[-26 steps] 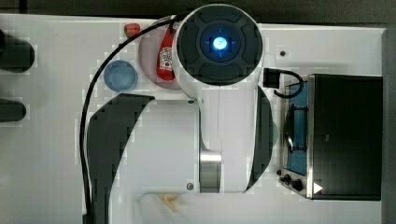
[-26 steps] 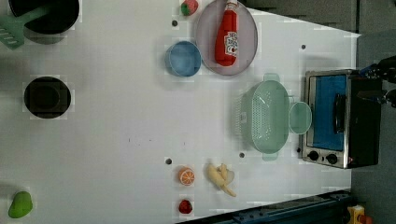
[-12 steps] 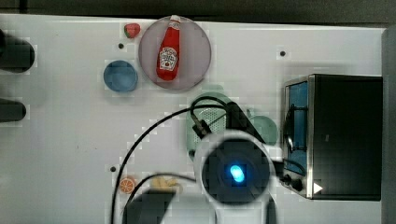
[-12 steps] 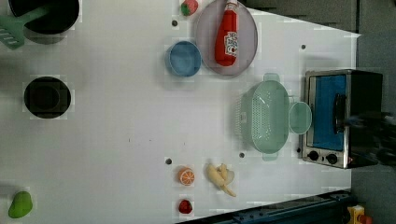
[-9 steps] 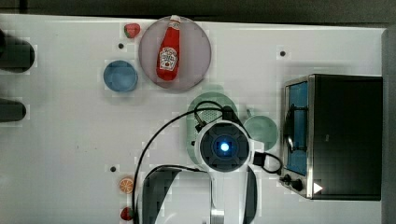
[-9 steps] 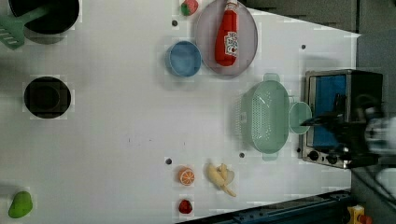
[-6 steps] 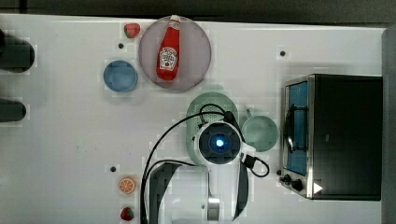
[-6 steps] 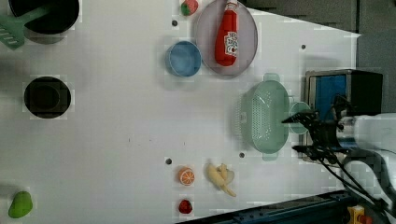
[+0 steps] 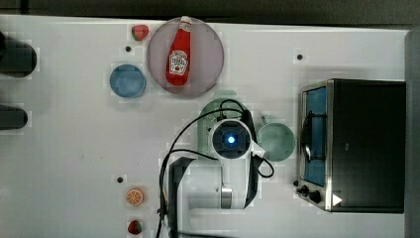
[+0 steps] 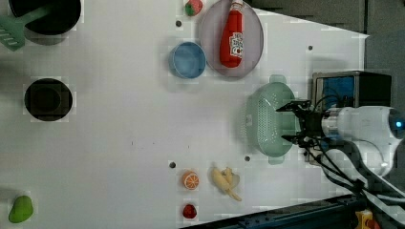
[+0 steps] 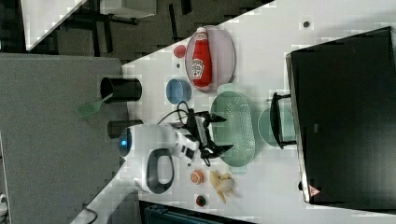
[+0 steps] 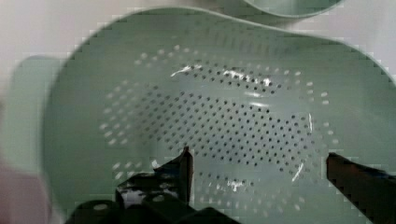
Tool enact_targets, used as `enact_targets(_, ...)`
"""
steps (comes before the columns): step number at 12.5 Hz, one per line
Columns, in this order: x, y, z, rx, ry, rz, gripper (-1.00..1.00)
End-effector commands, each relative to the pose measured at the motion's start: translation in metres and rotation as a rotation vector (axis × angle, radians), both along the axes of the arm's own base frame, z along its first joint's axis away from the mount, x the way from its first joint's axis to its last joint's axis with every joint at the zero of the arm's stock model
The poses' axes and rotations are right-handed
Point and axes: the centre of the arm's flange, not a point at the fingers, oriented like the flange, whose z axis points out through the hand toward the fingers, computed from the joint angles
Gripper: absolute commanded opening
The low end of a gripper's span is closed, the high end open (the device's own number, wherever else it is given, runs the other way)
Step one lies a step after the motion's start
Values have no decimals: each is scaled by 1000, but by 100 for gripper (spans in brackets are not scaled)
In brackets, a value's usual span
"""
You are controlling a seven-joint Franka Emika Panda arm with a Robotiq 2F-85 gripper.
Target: Drag strainer right to left.
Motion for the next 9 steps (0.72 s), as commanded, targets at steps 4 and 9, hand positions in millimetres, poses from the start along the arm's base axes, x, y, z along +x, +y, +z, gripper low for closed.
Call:
enact_targets(4, -10, 36, -71, 11, 27, -131, 100)
enact_targets(9, -13, 70, -87, 23, 18, -70, 100)
